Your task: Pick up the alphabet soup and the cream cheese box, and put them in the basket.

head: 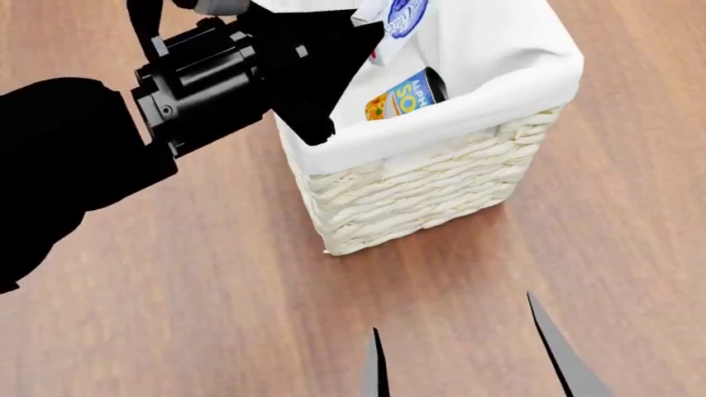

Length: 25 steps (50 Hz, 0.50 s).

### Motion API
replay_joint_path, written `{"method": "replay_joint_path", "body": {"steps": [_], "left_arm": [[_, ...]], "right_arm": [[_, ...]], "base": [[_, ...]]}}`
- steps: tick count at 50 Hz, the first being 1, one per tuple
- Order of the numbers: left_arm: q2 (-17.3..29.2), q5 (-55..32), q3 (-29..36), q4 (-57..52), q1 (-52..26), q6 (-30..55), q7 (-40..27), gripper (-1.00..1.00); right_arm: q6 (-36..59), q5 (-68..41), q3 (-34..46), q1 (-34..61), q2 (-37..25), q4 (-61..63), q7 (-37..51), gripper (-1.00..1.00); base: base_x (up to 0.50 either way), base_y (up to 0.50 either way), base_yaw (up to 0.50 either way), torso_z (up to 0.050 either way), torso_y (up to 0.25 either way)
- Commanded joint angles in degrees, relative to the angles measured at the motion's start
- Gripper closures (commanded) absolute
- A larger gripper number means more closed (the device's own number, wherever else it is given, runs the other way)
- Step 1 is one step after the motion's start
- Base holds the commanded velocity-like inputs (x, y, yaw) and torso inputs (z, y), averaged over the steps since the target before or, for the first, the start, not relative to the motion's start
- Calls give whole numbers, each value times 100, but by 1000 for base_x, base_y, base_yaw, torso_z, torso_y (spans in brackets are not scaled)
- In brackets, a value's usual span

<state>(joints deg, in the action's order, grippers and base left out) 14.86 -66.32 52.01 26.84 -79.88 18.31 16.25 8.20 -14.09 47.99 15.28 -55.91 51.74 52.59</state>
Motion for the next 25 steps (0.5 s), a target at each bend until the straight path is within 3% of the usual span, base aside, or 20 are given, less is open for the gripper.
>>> {"method": "replay_joint_path", "body": {"steps": [1,3,4,25], "left_arm": [[4,-91,-72,-61,-25,5,-45,100],[-35,-46,-71,42,-47,-29,-83,100],[-24,-56,-62,29,-35,-13,-62,-100],[-26,-53,-20,86,7,-12,35,-100]], "right_arm": [[-24,41,14,-24,10,-13,4,-100],[107,-85,-43,53,-13,111,3,-100],[126,-94,-40,64,0,103,-5,-100],[89,-105,-49,64,12,78,-28,-100]], "base": [[0,0,0,0,0],[0,0,0,0,5],[0,0,0,0,0],[0,0,0,0,0]]}}
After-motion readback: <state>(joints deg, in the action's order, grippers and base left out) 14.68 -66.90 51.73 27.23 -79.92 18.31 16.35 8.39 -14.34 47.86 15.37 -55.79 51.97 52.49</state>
